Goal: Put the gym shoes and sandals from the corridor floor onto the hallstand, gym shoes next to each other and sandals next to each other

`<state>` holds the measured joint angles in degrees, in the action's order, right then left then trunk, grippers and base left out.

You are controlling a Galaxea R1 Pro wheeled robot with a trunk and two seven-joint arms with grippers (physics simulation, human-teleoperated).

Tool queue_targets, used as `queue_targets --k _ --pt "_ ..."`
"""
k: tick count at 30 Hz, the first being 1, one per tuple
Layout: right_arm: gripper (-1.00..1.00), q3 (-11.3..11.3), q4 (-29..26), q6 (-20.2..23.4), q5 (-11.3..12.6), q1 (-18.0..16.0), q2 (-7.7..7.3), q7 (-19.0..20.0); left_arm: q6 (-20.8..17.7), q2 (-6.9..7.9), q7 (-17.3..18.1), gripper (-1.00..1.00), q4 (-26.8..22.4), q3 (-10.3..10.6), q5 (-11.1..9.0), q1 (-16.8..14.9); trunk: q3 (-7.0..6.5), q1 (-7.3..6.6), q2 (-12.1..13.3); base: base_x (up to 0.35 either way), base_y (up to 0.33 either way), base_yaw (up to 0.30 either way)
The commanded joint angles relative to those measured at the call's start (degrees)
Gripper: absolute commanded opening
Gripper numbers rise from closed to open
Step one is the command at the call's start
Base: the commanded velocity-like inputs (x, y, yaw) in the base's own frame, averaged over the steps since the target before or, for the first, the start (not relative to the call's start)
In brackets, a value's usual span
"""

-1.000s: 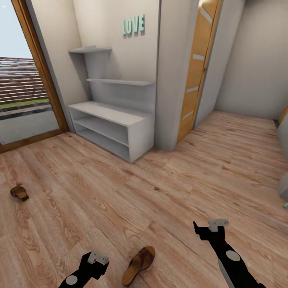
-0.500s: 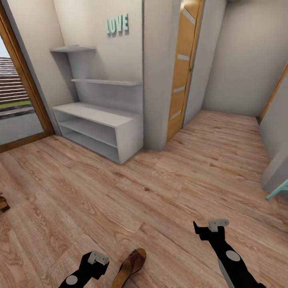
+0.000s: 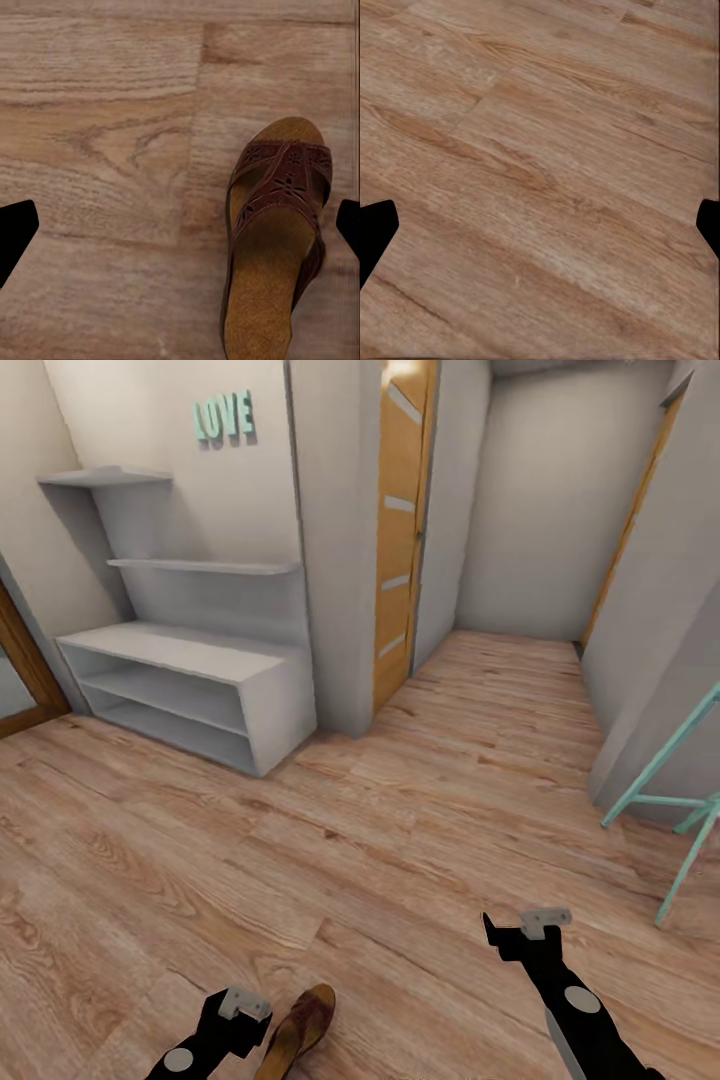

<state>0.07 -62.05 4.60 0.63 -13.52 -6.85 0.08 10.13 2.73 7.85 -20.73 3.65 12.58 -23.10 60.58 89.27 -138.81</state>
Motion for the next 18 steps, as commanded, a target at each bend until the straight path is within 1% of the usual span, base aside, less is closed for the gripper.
queue_targets --k 1,5,12,15,18 --pt "1.00 0.01 -0.09 0.32 0.05 -0.02 0.00 0.01 0.24 0.06 -0.10 1.00 0.00 0.20 0.23 -0.02 0.05 -0.01 -0.02 0.000 0.000 -0.299" --pt "1.00 0.02 -0.09 0.32 0.06 -0.02 0.00 0.01 0.38 0.07 -0.11 1.00 -0.01 0.16 0.21 -0.02 0.05 -0.01 -0.02 -0.034 0.000 -0.299" --pt "1.00 0.02 -0.14 0.32 0.07 -0.02 0.07 0.01 0.49 0.08 -0.12 1.00 -0.01 0.13 0.18 -0.02 0.05 -0.01 -0.02 -0.188 0.000 -0.291" --pt "1.00 0.04 -0.11 0.32 0.03 -0.02 0.12 0.01 0.50 0.08 -0.12 1.00 -0.01 0.13 0.17 -0.02 0.05 -0.01 -0.02 -0.075 0.000 -0.159" --pt "1.00 0.31 -0.10 0.32 -0.03 -0.02 0.13 0.02 0.51 0.08 -0.12 1.00 -0.01 0.13 0.16 -0.04 0.05 -0.01 -0.02 -0.026 0.000 -0.056"
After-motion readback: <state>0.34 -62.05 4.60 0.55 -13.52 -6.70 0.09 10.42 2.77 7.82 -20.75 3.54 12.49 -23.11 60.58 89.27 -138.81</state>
